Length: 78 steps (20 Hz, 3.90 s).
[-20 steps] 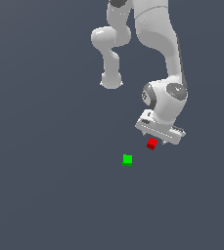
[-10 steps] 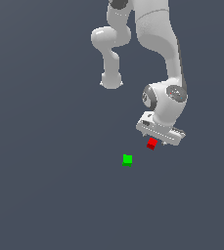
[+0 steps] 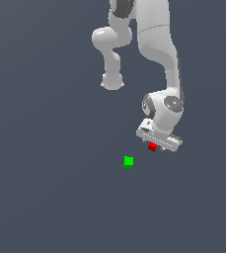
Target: Stack the red cube on top of the green cube.
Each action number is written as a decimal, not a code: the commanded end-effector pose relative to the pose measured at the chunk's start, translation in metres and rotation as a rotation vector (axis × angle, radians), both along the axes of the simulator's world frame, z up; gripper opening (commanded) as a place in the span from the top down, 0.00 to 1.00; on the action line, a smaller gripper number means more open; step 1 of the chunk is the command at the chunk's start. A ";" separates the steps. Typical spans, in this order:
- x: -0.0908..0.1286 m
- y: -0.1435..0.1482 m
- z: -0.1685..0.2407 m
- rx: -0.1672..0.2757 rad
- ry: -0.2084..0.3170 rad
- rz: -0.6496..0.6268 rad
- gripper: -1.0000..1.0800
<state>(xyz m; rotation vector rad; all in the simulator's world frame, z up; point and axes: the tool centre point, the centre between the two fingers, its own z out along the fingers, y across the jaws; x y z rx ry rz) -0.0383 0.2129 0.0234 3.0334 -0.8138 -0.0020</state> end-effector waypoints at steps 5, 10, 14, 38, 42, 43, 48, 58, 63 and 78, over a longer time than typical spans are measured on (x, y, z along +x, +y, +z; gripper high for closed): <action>0.001 0.001 -0.003 0.001 -0.001 0.000 1.00; 0.001 0.001 -0.003 0.001 -0.001 0.000 1.00; 0.001 0.001 -0.003 0.001 -0.001 0.000 1.00; 0.001 0.000 0.097 0.001 -0.001 0.000 1.00; 0.003 -0.003 0.094 0.001 -0.002 0.000 1.00; 0.004 -0.005 0.093 0.001 -0.002 0.000 1.00; 0.018 -0.026 0.084 0.001 -0.002 0.000 1.00; 0.067 -0.100 0.054 0.000 -0.002 0.000 1.00; 0.085 -0.125 0.043 0.000 -0.002 0.000 1.00; 0.095 -0.136 0.038 0.000 -0.002 0.000 0.04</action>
